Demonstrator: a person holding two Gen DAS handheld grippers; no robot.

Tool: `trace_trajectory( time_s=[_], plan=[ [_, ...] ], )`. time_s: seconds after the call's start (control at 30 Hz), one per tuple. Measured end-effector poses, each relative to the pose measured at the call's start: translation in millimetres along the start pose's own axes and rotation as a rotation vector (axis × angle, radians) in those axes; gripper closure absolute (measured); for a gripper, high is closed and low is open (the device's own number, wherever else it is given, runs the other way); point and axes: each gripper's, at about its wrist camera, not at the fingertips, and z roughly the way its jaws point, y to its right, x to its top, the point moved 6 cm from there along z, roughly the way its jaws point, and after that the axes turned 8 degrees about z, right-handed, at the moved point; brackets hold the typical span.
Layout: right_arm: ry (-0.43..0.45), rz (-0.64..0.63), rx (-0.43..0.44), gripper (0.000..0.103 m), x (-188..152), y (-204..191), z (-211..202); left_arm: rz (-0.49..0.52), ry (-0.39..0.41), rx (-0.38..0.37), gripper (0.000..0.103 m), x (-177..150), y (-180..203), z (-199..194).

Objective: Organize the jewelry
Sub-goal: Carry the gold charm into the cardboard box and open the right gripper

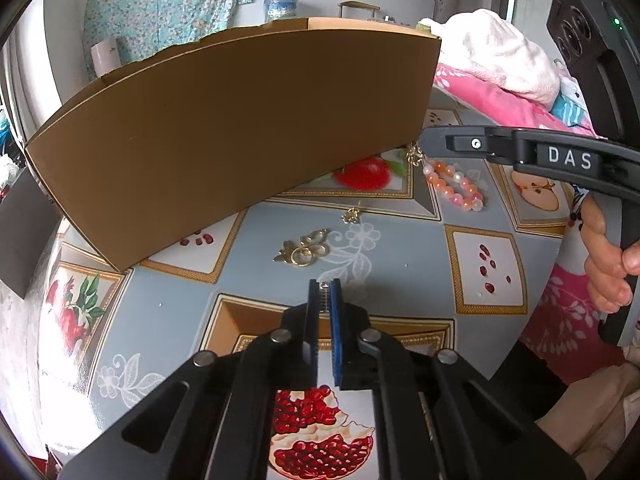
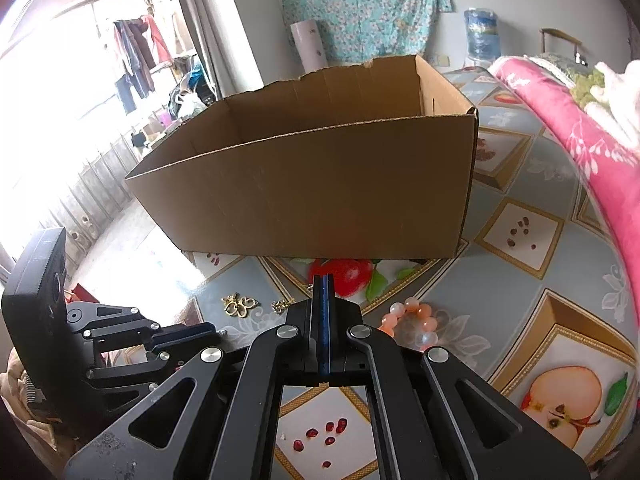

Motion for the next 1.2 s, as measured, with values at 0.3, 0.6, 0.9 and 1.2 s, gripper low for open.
trace_trajectory(
  time_s=[0.3,0.6,0.9,1.2],
  plan=[
    [0.001,0.008,0.014,0.103,1,-2,-4,-0.002,0.057,-0.021,0.099,6,0,-15],
    [0.085,-0.049,0.077,0.103,31,-35,-43,0.0,0.199,-0.014,0.099,41,-4,-76],
    [0.171,-0.089,0.156,0.103,95,-58,-64,-0.034,0.338,0.038,0.099,101,-37,-119],
    [0.085,-0.034,0.155,0.103,140,-37,-15,-0.267,0.249,-0.049,0.099,134,-109,-72]
  ],
)
